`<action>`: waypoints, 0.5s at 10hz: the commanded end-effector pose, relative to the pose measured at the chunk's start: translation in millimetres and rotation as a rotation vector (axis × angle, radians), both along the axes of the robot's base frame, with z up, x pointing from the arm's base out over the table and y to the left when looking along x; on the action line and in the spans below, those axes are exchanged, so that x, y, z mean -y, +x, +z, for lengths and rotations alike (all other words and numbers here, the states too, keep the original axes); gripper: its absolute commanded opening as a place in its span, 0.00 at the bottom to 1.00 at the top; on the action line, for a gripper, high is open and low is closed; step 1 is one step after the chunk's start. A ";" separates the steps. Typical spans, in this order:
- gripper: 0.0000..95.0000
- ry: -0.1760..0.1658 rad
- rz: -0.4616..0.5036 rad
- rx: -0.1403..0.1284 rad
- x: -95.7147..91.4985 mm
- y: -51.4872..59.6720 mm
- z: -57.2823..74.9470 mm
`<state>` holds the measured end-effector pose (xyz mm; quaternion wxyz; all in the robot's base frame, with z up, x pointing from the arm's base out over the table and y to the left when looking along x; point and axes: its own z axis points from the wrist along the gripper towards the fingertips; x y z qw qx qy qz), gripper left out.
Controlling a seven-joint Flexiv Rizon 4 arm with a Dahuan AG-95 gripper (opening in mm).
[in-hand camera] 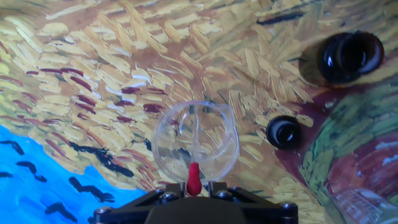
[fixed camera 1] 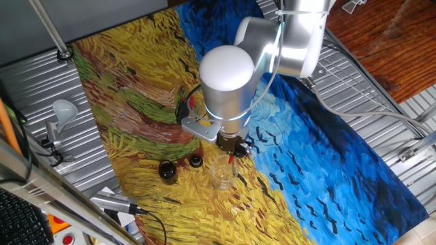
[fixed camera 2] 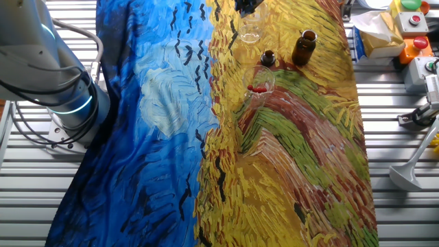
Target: Transfer liquid using a dropper
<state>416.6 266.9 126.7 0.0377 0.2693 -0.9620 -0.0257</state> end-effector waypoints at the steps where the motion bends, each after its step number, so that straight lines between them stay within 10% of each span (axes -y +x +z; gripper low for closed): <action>1: 0.20 0.002 -0.005 0.001 -1.0 0.6 -0.8; 5: 0.20 0.012 -0.017 0.000 -5.1 0.5 -3.7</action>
